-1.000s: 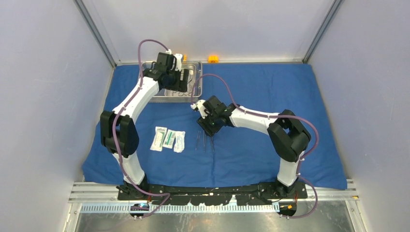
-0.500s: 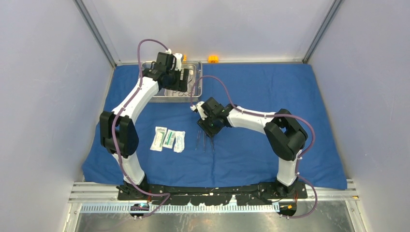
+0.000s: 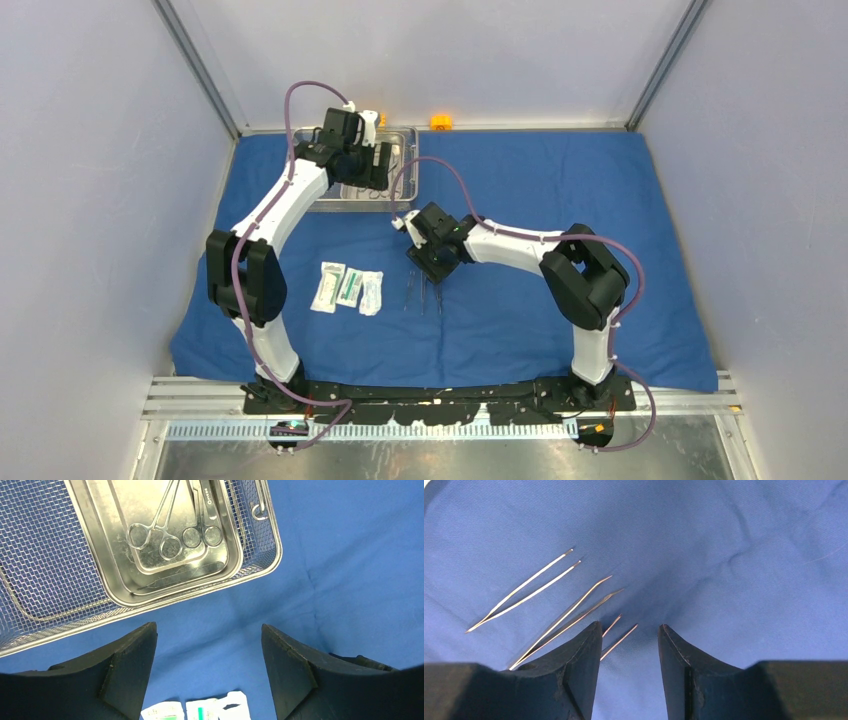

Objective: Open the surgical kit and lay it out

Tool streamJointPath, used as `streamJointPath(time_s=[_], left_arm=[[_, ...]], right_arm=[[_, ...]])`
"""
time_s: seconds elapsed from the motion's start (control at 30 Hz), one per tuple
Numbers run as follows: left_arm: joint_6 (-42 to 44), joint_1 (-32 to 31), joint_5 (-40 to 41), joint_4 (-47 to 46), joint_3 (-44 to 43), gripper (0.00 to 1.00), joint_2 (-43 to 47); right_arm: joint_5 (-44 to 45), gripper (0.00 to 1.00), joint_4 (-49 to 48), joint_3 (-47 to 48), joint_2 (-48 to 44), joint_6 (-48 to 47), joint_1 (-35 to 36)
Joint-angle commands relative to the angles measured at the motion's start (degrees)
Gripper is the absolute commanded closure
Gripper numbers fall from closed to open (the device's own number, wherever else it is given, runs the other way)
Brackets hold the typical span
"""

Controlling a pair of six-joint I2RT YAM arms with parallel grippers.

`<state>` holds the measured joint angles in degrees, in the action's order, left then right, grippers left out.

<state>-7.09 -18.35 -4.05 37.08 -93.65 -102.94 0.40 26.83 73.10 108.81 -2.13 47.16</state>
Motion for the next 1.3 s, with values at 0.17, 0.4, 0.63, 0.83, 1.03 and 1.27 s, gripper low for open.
streamJointPath(time_s=[0.17, 0.4, 0.63, 0.83, 1.03, 1.27], left_arm=[[-0.5, 0.2, -1.5, -0.4, -1.0, 0.22, 2.5], [-0.6, 0.1, -1.9, -0.2, -1.1, 0.22, 2.4], [-0.3, 0.1, -1.7, 0.1, -1.3, 0.21, 2.2], [0.5, 0.2, -0.7, 0.7, -2.6, 0.21, 1.4], [1.3, 0.2, 0.6, 1.1, -4.2, 0.2, 0.0], [1.8, 0.7, 1.6, 1.7, -7.3, 0.19, -4.1]], right_arm=[[3.3, 0.5, 1.6, 3.2, 1.2, 1.2, 0.5], [3.2, 0.5, 1.7, 3.4, 0.8, 1.3, 0.4], [0.5, 0.46, 1.8, 3.7, -0.4, 1.8, 0.5], [-1.8, 0.41, 1.8, 4.3, -2.5, 2.1, 0.5], [-0.6, 0.38, 2.0, 5.2, -4.4, 1.9, 0.4], [-1.3, 0.37, 2.0, 4.4, -7.1, 1.1, -2.9]])
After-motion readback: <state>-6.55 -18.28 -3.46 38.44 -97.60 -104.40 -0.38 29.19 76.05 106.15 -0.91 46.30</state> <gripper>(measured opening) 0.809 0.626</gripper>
